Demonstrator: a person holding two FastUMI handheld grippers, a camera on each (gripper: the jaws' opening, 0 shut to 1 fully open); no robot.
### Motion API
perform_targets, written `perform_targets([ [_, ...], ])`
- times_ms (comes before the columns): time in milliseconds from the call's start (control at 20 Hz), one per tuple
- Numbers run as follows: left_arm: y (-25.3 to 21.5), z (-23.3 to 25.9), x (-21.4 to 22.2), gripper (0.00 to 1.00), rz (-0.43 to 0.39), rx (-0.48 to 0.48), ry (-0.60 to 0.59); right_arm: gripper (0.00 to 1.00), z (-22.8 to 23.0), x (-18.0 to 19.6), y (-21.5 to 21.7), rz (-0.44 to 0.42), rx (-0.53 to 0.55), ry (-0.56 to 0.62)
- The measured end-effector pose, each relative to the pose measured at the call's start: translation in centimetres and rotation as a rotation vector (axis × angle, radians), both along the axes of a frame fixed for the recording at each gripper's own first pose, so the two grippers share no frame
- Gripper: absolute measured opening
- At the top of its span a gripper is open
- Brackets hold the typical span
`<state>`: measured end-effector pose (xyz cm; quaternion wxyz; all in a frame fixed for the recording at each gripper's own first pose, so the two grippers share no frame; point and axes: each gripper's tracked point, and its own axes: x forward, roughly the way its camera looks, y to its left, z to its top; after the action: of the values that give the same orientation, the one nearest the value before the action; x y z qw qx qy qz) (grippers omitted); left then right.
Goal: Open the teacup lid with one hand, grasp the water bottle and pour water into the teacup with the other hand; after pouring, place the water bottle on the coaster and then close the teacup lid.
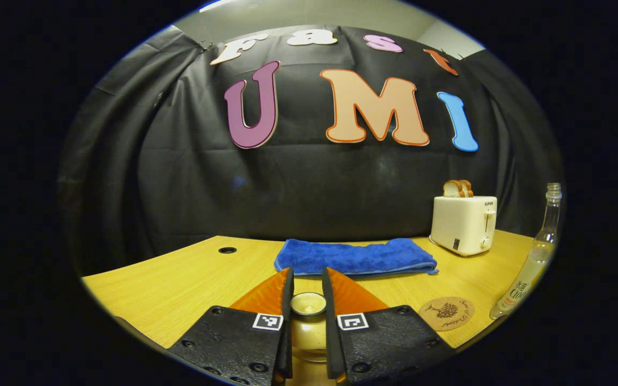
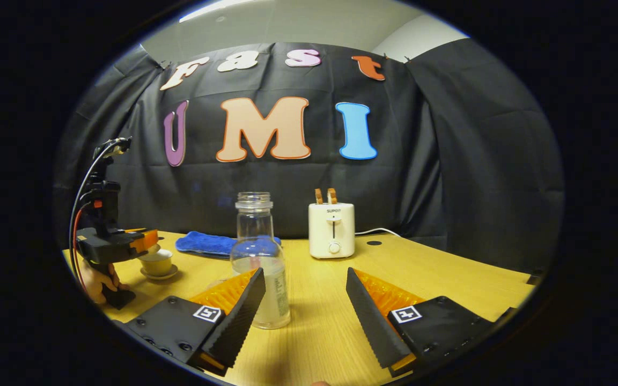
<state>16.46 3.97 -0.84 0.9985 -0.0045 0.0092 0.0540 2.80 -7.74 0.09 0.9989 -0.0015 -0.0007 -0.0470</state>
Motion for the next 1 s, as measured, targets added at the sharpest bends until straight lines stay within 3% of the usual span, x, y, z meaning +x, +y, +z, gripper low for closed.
perform_targets([
  [300,1.5,0.2,-3.7,0.22,-0.013,-0.002,-0.009,0.98,-0.1,0.1,1.9,0.099,0.005,0.005],
  [650,5.2,0.5,-10.6,0.22,-0.02,0.006,-0.026,0.98,-0.3,1.9,3.5,0.119,0.006,0.01],
  [700,5.8,0.5,-11.2,0.22,-0.019,0.007,-0.025,0.95,-0.3,2.3,3.6,0.115,0.006,0.01],
  [800,6.4,0.4,-12.1,0.22,-0.03,0.007,-0.025,1.0,-0.3,3.1,4.0,0.111,0.007,0.012],
  [950,6.6,0.4,-12.6,0.24,-0.054,0.005,-0.026,0.95,-0.5,4.6,4.5,0.107,0.007,0.014],
  [1000,6.6,0.4,-12.6,0.22,-0.058,0.006,-0.026,1.0,-0.5,5.2,4.8,0.106,0.007,0.012],
])
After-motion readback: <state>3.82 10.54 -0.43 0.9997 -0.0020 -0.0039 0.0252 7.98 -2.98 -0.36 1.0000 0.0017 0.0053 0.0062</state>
